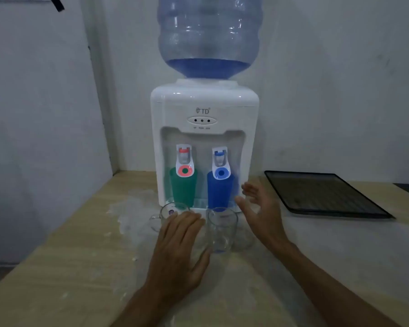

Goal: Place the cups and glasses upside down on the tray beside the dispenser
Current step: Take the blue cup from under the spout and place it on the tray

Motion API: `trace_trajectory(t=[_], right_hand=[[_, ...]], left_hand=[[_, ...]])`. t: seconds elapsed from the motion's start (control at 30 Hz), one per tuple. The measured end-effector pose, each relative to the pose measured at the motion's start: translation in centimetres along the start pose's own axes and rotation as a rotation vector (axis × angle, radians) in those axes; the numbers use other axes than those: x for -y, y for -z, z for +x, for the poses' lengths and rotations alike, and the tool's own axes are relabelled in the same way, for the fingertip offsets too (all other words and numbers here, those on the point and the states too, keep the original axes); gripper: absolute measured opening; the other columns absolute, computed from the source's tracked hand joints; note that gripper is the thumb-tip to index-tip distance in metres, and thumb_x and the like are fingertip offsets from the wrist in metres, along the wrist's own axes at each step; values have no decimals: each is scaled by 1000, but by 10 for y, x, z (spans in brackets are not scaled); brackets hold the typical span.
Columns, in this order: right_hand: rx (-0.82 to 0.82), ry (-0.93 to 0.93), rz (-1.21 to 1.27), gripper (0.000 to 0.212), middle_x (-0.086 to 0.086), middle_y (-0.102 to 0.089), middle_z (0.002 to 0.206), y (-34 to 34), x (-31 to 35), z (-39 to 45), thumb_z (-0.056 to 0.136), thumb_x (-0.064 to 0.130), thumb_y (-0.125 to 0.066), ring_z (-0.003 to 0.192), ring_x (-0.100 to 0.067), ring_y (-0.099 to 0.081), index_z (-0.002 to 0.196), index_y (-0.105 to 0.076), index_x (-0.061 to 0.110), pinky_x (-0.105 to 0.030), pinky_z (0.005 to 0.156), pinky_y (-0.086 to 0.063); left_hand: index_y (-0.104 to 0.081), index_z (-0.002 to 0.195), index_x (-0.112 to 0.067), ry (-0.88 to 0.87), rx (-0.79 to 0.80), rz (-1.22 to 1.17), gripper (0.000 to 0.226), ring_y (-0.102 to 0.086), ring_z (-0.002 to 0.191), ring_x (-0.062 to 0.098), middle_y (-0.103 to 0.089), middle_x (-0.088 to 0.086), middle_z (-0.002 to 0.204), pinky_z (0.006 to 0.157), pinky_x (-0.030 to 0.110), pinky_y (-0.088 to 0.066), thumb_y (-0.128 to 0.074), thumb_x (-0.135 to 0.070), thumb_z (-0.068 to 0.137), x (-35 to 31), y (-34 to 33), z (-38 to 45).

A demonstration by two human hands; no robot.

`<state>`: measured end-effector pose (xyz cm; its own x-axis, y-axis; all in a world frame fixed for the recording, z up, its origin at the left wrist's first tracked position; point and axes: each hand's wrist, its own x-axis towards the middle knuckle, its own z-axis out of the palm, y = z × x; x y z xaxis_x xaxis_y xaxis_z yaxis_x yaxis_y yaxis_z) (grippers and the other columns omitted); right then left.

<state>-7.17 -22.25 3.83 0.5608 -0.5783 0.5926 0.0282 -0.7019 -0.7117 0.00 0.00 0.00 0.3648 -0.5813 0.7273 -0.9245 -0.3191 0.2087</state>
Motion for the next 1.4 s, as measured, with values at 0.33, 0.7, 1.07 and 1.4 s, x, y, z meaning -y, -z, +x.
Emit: trace_trajectory(t=[0.33, 0.7, 1.07, 1.4], right_hand=[[152, -168, -248, 85, 1, -75, 111, -32, 39, 64, 54, 77, -81, 92, -17, -72, 114, -61, 21, -32, 74, -63], [216, -174, -214, 73, -5, -69, 125, -27, 36, 58, 68, 45, -91, 105, -22, -68, 126, -58, 15, -23, 72, -48], [123, -156, -115, 76, -4, -62, 131, 25, -2, 20, 72, 44, -88, 113, -18, -61, 135, -55, 16, -25, 83, -49], [-124, 104, 348, 62, 21, -66, 114, 61, -1, -41, 79, 46, -71, 99, -8, -69, 130, -56, 15, -19, 82, -57]], left_hand=[[-66, 128, -9, -63, -19, 29, 54, -61, 124, 25, -69, 9, 128, 104, 51, -51, -77, -35, 82, 2, -4, -2], [-61, 126, -10, -151, -109, -52, 57, -57, 122, 22, -70, 12, 123, 111, 36, -43, -84, -23, 76, 2, -2, -3], [-68, 122, -3, -84, -146, -165, 49, -60, 121, 22, -69, 10, 123, 106, 39, -50, -82, -19, 78, -3, 1, -6], [-64, 121, -24, 495, -127, -763, 49, -73, 102, 13, -75, -8, 109, 86, 23, -58, -87, -19, 78, -73, 3, -6]])
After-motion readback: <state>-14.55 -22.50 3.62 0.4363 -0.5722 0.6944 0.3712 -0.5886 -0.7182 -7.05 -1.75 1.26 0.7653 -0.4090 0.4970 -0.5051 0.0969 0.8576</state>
